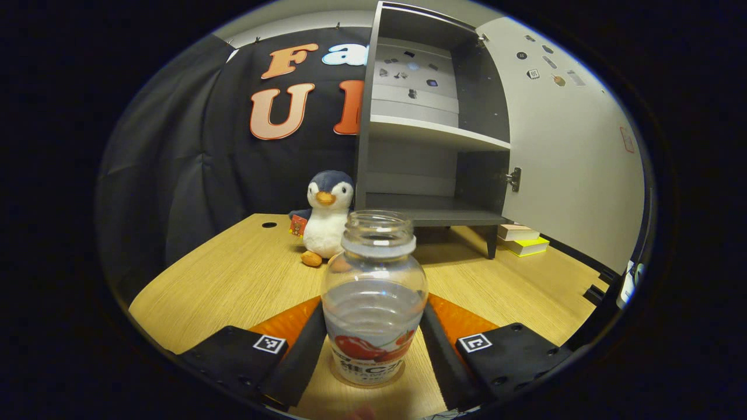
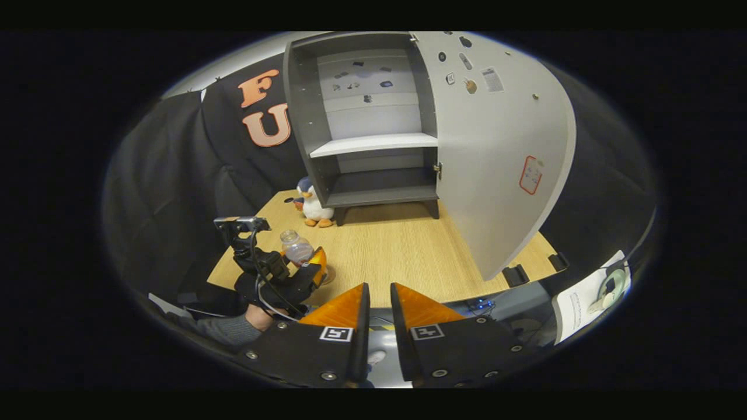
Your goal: Open the cabinet door with the right hand, grasp the bottle in the cabinet with the left hand and place it on the coaster, then close the cabinet door with the right hand.
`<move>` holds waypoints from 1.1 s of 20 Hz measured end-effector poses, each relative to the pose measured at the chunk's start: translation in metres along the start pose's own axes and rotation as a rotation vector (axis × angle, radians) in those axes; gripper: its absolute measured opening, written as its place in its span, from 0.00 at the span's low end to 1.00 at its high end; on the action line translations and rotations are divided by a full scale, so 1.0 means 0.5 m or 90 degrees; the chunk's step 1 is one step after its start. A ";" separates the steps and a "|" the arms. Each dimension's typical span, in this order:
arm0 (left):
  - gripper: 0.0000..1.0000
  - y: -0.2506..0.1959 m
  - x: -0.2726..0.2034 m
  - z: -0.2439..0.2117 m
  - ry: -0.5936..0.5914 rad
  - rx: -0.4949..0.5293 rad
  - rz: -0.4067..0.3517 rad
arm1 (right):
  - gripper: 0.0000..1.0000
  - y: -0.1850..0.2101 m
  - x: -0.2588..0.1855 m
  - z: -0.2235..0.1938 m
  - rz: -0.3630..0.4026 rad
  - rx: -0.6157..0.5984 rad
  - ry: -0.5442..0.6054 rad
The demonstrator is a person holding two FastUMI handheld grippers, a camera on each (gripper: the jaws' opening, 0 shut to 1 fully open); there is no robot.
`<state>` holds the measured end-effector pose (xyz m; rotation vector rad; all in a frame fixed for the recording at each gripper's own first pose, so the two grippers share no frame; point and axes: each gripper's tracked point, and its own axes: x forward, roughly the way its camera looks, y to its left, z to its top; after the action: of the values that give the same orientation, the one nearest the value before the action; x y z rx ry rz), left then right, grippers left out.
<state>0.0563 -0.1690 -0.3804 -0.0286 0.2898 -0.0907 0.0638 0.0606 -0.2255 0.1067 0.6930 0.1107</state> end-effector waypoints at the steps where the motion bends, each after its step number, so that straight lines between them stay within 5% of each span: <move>1: 0.92 0.001 -0.001 0.000 0.003 -0.001 0.001 | 0.22 0.000 -0.004 0.000 0.000 0.001 -0.001; 13: 0.92 -0.002 -0.020 0.019 -0.010 0.003 0.000 | 0.22 -0.009 -0.021 -0.003 0.008 0.012 -0.006; 22: 0.93 -0.001 -0.046 0.114 -0.065 0.031 0.003 | 0.22 -0.011 -0.039 0.002 0.022 0.026 -0.023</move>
<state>0.0505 -0.1665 -0.3190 0.0150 0.1864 -0.0912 0.0500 0.0526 -0.2133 0.1589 0.6568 0.1280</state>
